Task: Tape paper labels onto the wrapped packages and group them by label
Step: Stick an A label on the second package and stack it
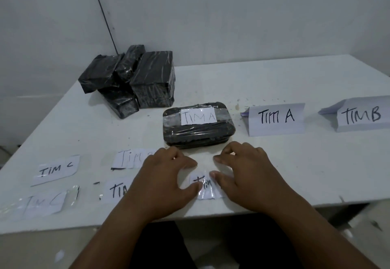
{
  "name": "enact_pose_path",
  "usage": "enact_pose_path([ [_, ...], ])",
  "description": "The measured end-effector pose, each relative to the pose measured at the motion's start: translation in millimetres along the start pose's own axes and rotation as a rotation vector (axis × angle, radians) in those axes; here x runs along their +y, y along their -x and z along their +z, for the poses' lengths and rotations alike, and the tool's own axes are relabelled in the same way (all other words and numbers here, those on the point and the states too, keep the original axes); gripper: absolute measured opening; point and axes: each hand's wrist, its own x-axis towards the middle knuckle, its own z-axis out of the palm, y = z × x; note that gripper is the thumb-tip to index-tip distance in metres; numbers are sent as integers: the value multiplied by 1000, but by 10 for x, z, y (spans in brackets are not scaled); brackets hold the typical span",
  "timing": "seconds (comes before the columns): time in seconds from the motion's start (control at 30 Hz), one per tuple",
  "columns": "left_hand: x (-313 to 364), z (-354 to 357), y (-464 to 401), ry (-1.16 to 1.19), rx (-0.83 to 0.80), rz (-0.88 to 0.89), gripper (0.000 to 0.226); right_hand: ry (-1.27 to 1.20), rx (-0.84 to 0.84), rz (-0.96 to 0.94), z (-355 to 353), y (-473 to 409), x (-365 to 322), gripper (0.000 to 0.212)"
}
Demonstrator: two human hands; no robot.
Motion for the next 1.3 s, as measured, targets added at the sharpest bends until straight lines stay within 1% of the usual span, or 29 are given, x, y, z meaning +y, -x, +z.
enact_pose_path([
  [0.03,-9,19,12,18,-22,-6,55,-5,8,2,7,13,-5,54],
  [0.1,-18,31,19,41,-39,-15,54,-19,24,1,21,24,5,51],
  [0.23,3,9,5,76,-59,-29,39,-55,32,15,25,31,20,40],
  [0.33,5,15,-3,104,-84,-39,32,-95,20,27,27,41,15,31],
  [0.53,18,9,-29,130,-99,-45,22,-130,2,49,30,50,-10,26],
  [0.67,39,-3,-55,171,-78,-49,6,-161,-22,59,29,53,-21,18],
  [0.7,57,-11,-63,183,-79,-62,6,-172,-30,61,20,53,-25,15],
  [0.8,102,-29,-76,261,-92,-107,10,-238,-34,63,-20,45,-22,7],
  [0.87,134,-59,-68,357,-79,-119,11,-297,-34,72,-44,40,-12,10],
  [1.03,216,-203,-59,532,14,-91,12,-365,-51,97,-101,18,68,12],
  [1.17,239,-330,-91,656,81,-90,6,-408,-27,65,-143,20,121,14],
  [1.23,230,-392,-119,759,60,-123,27,-400,-14,47,-141,11,137,15],
  [1.3,184,-452,-158,817,-7,-176,48,-409,6,19,-142,-6,160,16],
])
